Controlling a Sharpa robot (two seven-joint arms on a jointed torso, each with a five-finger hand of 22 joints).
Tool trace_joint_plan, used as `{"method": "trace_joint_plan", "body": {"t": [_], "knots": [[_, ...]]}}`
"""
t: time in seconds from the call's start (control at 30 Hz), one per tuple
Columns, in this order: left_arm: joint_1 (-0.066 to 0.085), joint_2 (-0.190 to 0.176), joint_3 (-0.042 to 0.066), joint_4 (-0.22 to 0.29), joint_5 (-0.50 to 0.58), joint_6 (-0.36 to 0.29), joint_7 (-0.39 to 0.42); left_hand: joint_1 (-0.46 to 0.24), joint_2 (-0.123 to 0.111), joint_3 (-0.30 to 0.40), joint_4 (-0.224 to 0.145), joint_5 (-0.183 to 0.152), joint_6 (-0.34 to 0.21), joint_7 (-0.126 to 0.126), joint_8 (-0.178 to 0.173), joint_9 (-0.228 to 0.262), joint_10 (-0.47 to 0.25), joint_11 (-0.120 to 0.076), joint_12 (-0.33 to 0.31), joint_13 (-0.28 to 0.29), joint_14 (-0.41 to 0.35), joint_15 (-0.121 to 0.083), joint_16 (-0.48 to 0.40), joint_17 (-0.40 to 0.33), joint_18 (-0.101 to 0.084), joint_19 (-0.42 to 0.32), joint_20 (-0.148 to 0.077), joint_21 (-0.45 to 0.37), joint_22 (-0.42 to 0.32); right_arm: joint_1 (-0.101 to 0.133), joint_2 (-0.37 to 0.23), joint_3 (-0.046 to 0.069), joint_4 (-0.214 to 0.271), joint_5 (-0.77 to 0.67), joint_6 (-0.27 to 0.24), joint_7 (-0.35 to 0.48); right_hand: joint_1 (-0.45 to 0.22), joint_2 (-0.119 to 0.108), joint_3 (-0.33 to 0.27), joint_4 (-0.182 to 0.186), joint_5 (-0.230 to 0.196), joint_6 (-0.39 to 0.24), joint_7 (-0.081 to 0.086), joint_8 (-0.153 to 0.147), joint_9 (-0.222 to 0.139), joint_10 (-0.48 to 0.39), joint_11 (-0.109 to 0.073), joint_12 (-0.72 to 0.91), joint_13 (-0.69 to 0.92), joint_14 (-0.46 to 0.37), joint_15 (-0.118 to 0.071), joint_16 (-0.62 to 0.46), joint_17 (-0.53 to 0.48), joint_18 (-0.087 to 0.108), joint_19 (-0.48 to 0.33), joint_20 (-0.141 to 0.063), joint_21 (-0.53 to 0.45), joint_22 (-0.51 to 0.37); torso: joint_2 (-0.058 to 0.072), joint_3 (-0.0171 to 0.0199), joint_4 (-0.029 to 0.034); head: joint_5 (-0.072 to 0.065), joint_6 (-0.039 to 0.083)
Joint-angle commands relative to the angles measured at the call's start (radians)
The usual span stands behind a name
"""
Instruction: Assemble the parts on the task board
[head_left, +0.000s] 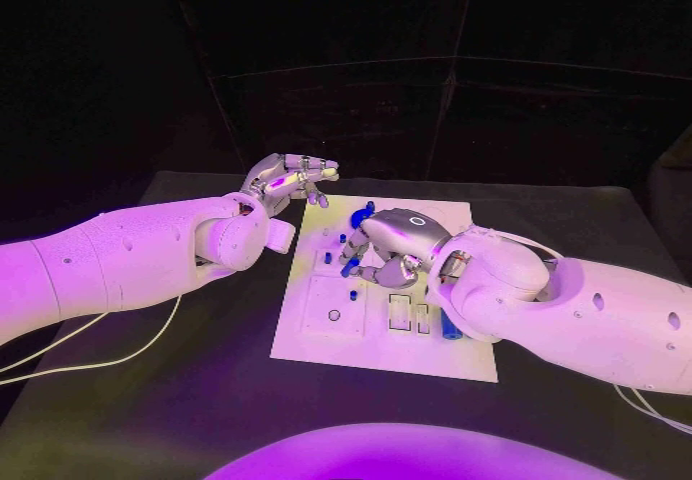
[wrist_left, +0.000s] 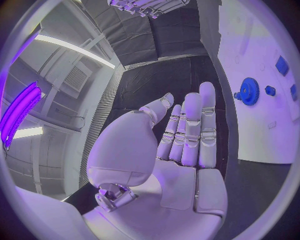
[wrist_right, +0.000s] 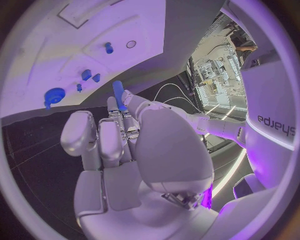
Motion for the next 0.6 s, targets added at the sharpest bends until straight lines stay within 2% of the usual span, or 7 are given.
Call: {"method": "trace_joint_plan", "body": {"t": [0.03,0.17,0.23,0.4,0.6], "knots": [[0.002,0.004,0.001,-0.001,0.002,0.008,0.012,0.006,-0.002,-0.003,-0.001,0.003,-0.005,0.000,0.004,0.001,-0.004,0.000,0.007,0.002,-0.006,0.002,0.002,-0.002,0.013,0.001,0.007,-0.004,-0.001,-0.013,0.033,-0.011,-0.028,0.007,0.031,0.039,0.001,-0.009,0.007,-0.001,0.003,0.001,0.003,-0.004,-0.001,0.026,-0.018,-0.007,0.002,0.027,-0.004,0.004,-0.001,-0.008,0.003,0.002,0.006,0.001,0.000,0.0008,0.0008,0.010,-0.006],[0.002,0.006,0.001,-0.001,0.002,0.008,0.012,0.006,-0.002,-0.003,-0.001,0.003,-0.005,0.000,0.004,0.001,-0.004,0.000,0.007,0.002,-0.006,0.002,0.002,-0.002,0.013,0.001,0.007,-0.004,-0.001,-0.040,0.078,-0.026,-0.070,-0.007,0.058,0.052,-0.001,-0.009,0.012,-0.004,0.004,-0.002,0.005,-0.006,-0.002,0.025,-0.016,-0.011,0.002,0.026,-0.004,0.004,-0.003,-0.008,0.001,0.002,0.005,-0.001,0.001,0.0009,0.0016,0.017,-0.011],[0.002,0.008,0.001,-0.002,0.002,0.008,0.012,0.006,-0.002,-0.003,-0.001,0.003,-0.005,0.000,0.004,0.001,-0.004,0.000,0.007,0.002,-0.006,0.002,0.002,-0.002,0.013,0.001,0.007,-0.004,-0.001,-0.052,0.096,-0.029,-0.089,-0.014,0.069,0.058,-0.002,-0.009,0.013,-0.005,0.004,-0.002,0.005,-0.007,-0.002,0.025,-0.016,-0.012,0.002,0.026,-0.003,0.003,-0.003,-0.008,0.001,0.003,0.005,-0.001,0.000,0.0015,-0.0003,0.025,-0.015],[0.002,0.012,0.001,-0.004,0.002,0.009,0.012,0.006,-0.002,-0.003,-0.001,0.003,-0.005,0.000,0.004,0.001,-0.004,0.000,0.007,0.002,-0.006,0.002,0.002,-0.002,0.013,0.001,0.007,-0.004,-0.001,-0.066,0.121,-0.033,-0.120,-0.025,0.088,0.064,-0.003,-0.008,0.018,-0.009,0.004,-0.004,0.006,-0.009,-0.002,0.023,-0.015,-0.015,0.002,0.025,-0.003,0.004,-0.003,-0.008,0.000,0.003,0.005,-0.001,0.000,0.0014,-0.0005,0.033,-0.019],[0.002,0.015,0.001,-0.006,0.002,0.011,0.012,0.006,-0.002,-0.003,-0.001,0.003,-0.005,0.000,0.004,0.001,-0.004,0.000,0.007,0.002,-0.006,0.002,0.002,-0.002,0.013,0.001,0.007,-0.004,-0.001,-0.072,0.132,-0.034,-0.139,-0.029,0.103,0.065,-0.004,-0.008,0.019,-0.010,0.005,-0.004,0.007,-0.009,-0.002,0.023,-0.015,-0.016,0.002,0.025,-0.003,0.004,-0.003,-0.008,0.000,0.003,0.006,-0.001,0.000,0.0016,-0.0018,0.037,-0.023]]}}
